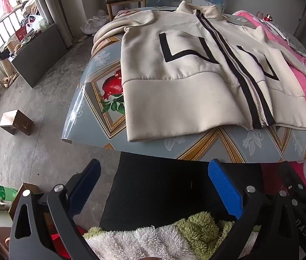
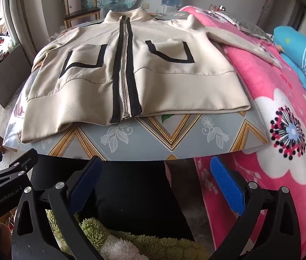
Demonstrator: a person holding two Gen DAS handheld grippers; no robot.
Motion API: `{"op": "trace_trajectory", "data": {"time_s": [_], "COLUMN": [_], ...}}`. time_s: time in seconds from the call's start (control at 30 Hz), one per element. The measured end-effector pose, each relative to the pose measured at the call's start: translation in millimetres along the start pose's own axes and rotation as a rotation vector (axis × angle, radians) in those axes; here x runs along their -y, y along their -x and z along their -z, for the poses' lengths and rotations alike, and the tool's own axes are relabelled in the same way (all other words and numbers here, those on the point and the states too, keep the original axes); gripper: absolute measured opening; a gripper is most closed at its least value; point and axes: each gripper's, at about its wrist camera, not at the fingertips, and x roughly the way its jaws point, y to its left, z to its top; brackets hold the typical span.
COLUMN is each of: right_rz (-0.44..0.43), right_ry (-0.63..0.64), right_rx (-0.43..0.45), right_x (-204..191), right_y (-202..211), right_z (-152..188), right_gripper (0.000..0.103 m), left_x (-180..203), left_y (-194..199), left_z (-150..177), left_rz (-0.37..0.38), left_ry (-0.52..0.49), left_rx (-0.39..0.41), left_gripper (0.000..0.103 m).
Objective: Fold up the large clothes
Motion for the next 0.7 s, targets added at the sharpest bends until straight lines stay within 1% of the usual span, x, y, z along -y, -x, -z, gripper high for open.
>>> {"op": "trace_trajectory", "data": {"time_s": [0.03, 0.27, 0.37, 0.4, 0.7], "right_rz": [-0.001, 0.006, 0.006, 0.013, 0.016], "right_ry": [0.001, 0.014, 0.016, 0.019, 0.021], "right_rx": [-0.009, 0.006, 0.009, 0.008, 0.014], "right_x": [-0.1, -2.7, 2.3, -1.9, -1.7], "right_y": [-0.5, 2.8, 2.1, 3.7, 4.8], "right_z": [-0.2, 0.0, 0.2, -0.4, -0.5], "right_gripper": [0.097, 0.097, 0.097, 0.097, 0.097], "left_x": [-0.1, -1.0, -3.8, -3.7, -5.6], "left_y": [0.0, 0.6, 2.1, 1.9, 4.9], "left_z": [0.0, -4.1, -6.6, -8.0, -2.4], "left_rz": [0.001, 0.001, -0.001, -0.001, 0.001], "left_ry": [0.000, 0.003, 0.005, 0.004, 0.008], "left_rx": [0.001, -0.003, 0.001, 0.001, 0.014], "left_gripper": [0.098, 0.098, 0.098, 0.098, 0.098]}}
